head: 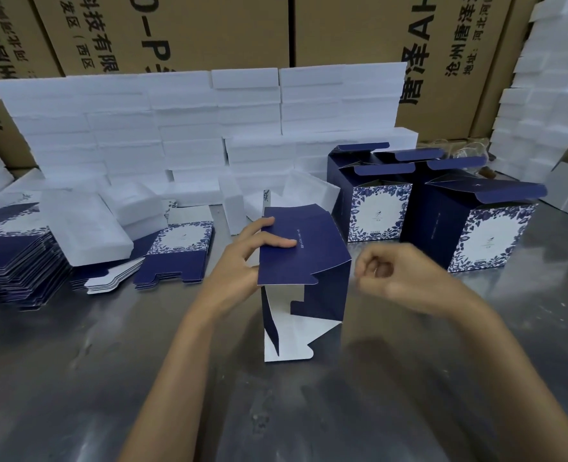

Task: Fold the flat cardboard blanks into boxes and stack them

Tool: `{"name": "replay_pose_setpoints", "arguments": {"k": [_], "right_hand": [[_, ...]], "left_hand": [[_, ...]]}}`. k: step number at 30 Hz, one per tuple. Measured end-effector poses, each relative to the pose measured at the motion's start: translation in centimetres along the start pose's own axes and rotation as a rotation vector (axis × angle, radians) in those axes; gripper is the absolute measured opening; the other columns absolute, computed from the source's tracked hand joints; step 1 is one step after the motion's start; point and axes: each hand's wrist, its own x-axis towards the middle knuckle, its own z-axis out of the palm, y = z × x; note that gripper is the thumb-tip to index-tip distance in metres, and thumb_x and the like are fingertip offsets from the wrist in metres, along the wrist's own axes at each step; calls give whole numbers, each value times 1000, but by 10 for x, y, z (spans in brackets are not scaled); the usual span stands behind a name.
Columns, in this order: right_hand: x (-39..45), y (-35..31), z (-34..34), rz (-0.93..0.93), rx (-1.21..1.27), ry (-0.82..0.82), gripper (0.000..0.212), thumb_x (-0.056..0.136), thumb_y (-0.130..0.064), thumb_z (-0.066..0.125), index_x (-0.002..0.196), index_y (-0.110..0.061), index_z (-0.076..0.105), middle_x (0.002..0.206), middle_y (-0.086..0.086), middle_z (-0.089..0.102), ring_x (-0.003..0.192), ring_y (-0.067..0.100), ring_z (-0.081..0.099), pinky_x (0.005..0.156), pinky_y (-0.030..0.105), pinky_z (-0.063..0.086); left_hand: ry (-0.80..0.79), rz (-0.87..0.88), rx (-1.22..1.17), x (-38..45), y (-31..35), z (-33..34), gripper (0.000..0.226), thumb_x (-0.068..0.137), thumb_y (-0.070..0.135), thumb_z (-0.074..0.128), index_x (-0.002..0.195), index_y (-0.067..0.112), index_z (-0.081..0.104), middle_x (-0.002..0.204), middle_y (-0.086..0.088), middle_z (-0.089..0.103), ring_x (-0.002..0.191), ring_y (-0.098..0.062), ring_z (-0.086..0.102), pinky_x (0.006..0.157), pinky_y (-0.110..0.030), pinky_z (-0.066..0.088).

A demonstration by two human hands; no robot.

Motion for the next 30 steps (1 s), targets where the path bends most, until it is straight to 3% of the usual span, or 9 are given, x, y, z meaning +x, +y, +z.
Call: {"name": "replay_pose_setpoints", "arguments": {"k": [2, 4, 7, 13, 18, 21, 24, 27, 30], "right_hand": [[-10, -7, -13, -104, 108, 138, 22, 85, -5, 71, 84, -26, 67, 80, -15, 66, 70, 4, 56, 70, 20, 44], [-18, -18, -18, -181, 194, 205, 13, 91, -20, 74, 97, -31, 69, 105, -18, 70, 96, -2, 63, 82, 14, 45], [-27, -32, -3, -208, 194, 64, 31, 86, -50, 75, 115, -40, 68, 127, -27, 63, 121, -9, 55, 97, 15, 39], [-32, -27, 28, -268, 18, 24, 44, 83, -31, 82, 124, -33, 67, 136, -25, 54, 137, -5, 36, 109, 6, 24], [-30, -26, 42, -280, 53, 171, 39, 80, -23, 85, 116, -28, 72, 130, -19, 60, 132, 3, 42, 111, 14, 28], [-30, -27, 48, -268, 99, 228, 35, 80, -17, 86, 111, -26, 75, 127, -15, 61, 129, 5, 44, 112, 18, 29], [-30, -29, 50, -270, 171, 224, 31, 81, -11, 84, 104, -31, 75, 125, -14, 60, 127, 2, 44, 109, 12, 26], [-30, -28, 48, -264, 253, 202, 29, 83, -5, 80, 98, -29, 74, 122, -11, 62, 128, 7, 48, 110, 16, 29], [-29, -28, 50, -263, 301, 236, 20, 83, -1, 80, 96, -16, 78, 115, -6, 66, 124, 13, 53, 107, 15, 33]], "left_hand": [[-13, 0, -8, -5, 2, 3, 40, 82, -7, 74, 109, 21, 71, 151, 9, 38, 135, -11, 47, 89, -14, 49], [-21, -2, -19, -10, 4, 6, 41, 81, -7, 75, 111, 20, 72, 151, 11, 38, 134, -8, 47, 84, -12, 49], [-82, -16, 15, -17, 7, 8, 50, 82, -3, 76, 119, 30, 70, 156, 19, 29, 134, 7, 42, 86, -13, 50], [-441, -116, 355, -23, 23, -10, 100, 70, 23, 90, 137, 70, 32, 156, 34, -20, 140, 20, 15, 94, -5, 40], [-550, -237, 622, -24, 39, -15, 120, 62, 45, 92, 136, 77, 3, 150, 34, -35, 138, 10, -3, 113, -25, 24], [-372, -153, 570, -27, 39, -3, 93, 70, 46, 86, 142, 63, 28, 162, 23, -18, 147, 7, -4, 120, -31, 20], [-26, 9, 314, -33, 31, 20, 46, 76, 28, 84, 116, 41, 65, 160, 14, 28, 142, 13, 21, 114, -27, 30], [172, 49, 41, -37, 13, 35, 29, 76, 11, 83, 101, 22, 73, 141, 16, 53, 123, 17, 46, 93, -12, 40], [254, 64, -110, -38, 2, 42, 21, 76, -1, 79, 92, 13, 74, 134, 8, 61, 118, 11, 56, 88, -7, 43]]}}
